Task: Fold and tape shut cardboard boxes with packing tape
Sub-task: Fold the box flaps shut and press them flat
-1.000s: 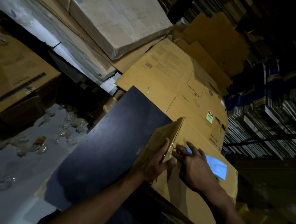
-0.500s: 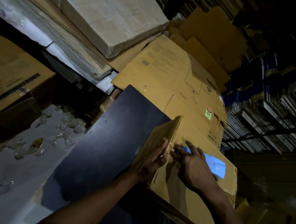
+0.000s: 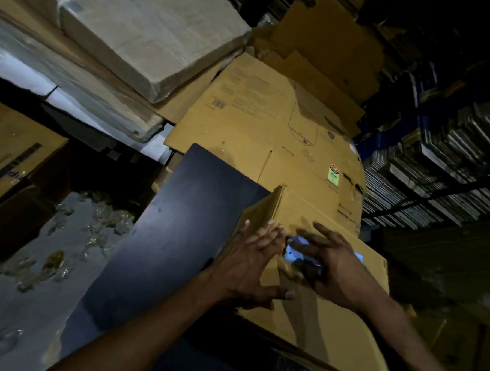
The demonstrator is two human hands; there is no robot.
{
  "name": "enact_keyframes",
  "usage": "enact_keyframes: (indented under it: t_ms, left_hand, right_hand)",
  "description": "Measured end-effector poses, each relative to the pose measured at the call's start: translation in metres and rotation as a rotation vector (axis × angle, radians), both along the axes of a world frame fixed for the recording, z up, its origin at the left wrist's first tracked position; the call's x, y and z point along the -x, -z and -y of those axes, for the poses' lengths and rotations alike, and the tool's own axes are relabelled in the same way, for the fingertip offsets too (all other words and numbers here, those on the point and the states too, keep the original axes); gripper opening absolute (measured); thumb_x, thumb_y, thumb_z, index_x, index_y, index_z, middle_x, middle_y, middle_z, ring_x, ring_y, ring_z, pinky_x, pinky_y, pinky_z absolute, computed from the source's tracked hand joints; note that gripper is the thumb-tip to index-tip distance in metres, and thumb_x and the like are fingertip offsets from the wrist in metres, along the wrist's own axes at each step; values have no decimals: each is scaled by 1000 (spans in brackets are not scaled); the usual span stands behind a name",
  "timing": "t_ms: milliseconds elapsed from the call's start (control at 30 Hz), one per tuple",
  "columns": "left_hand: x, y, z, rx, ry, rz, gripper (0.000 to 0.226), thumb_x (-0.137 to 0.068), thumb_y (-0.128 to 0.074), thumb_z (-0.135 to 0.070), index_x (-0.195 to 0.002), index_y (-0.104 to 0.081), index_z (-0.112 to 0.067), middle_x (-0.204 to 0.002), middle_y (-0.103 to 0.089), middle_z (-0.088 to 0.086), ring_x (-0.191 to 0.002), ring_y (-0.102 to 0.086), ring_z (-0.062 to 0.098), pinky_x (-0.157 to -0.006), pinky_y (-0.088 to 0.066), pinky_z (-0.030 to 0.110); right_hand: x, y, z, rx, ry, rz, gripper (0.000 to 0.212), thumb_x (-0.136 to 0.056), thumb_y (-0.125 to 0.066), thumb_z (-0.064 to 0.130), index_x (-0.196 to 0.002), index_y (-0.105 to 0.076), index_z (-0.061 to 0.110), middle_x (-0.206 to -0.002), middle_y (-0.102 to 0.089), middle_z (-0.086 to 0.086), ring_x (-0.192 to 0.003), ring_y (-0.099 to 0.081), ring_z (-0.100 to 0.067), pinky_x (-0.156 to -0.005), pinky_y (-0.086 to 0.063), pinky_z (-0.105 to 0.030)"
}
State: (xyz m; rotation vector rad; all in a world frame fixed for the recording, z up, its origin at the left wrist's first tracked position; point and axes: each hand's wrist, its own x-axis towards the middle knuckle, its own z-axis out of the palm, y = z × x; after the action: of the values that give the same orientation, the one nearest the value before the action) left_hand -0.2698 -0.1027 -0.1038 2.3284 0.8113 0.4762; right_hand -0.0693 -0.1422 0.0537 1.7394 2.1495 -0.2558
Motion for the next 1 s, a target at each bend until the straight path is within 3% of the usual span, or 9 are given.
enact_keyframes:
  t_ms: [167,267,333,400,500,600,667,733,1000]
  left_hand:
    - [-10,-14,-1,-146,35,-225,136,-80,-18,-109,-175,-12,-13,-184,-3,4,-169,12,22,-134,5,60]
    - [-25,-22,2,-185,32,-265,139,-79,-14,-109,-174,-13,-7,-184,-6,9,-170,6,22,-135,2,57]
    - [-32,-22,4,-166,21,-290,139,-79,-12,-108,-175,-6,-7,-184,-1,8,-170,6,21,-136,2,55]
    - [-32,-19,3,-173,2,-329,135,-81,-11,-108,-175,-1,-11,-184,6,5,-169,9,17,-136,0,55]
    - [-28,-12,0,-179,-14,-383,129,-84,-17,-107,-176,6,-20,-183,13,-5,-168,12,11,-137,-2,54]
    - [-26,-13,-3,-210,-13,-437,125,-84,-21,-107,-175,7,-27,-182,17,-10,-167,16,9,-136,-3,56]
    - [-24,-15,-4,-228,0,-483,125,-84,-22,-107,-175,10,-27,-180,21,-12,-166,19,7,-136,-1,57]
    - [-24,-17,-4,-237,2,-523,125,-84,-22,-107,-174,13,-28,-179,25,-14,-165,23,6,-136,1,56]
    - [-24,-16,-5,-276,13,-553,122,-87,-30,-104,-173,17,-30,-180,24,-13,-166,20,9,-135,-1,60]
  right_hand:
    - [-51,-33,0,68,84,-18,66,-88,-68,59,-151,-58,42,-158,-55,0,-150,-46,-27,-117,-46,-42]
    - [-62,-26,-4,162,74,-24,72,-85,-57,72,-154,-50,52,-153,-57,5,-131,-63,-19,-97,-58,-38]
    - [-71,-19,-9,164,-9,-6,68,-88,-51,70,-154,-45,56,-132,-63,9,-106,-69,-22,-76,-59,-42]
    - [-73,-16,-15,156,-95,41,68,-88,-45,68,-155,-42,57,-116,-60,7,-95,-65,-22,-68,-56,-44]
    - [-81,-18,-23,177,-70,17,70,-91,-40,84,-154,-45,53,-119,-61,3,-104,-64,-24,-75,-55,-42]
    - [-89,-21,-20,210,-113,53,57,-101,-60,57,-156,-42,57,-122,-63,2,-105,-66,-28,-69,-48,-37]
    - [-103,-26,-8,210,-10,83,48,-104,-52,66,-146,-58,44,-116,-62,-2,-102,-66,-29,-70,-43,-34]
    - [-126,-24,8,228,77,104,59,-102,-43,76,-136,-66,33,-107,-57,-1,-102,-67,-29,-74,-45,-34]
    - [-162,-21,51,176,-100,135,51,-105,-56,54,-154,-46,47,-126,-62,-3,-107,-67,-29,-76,-54,-37]
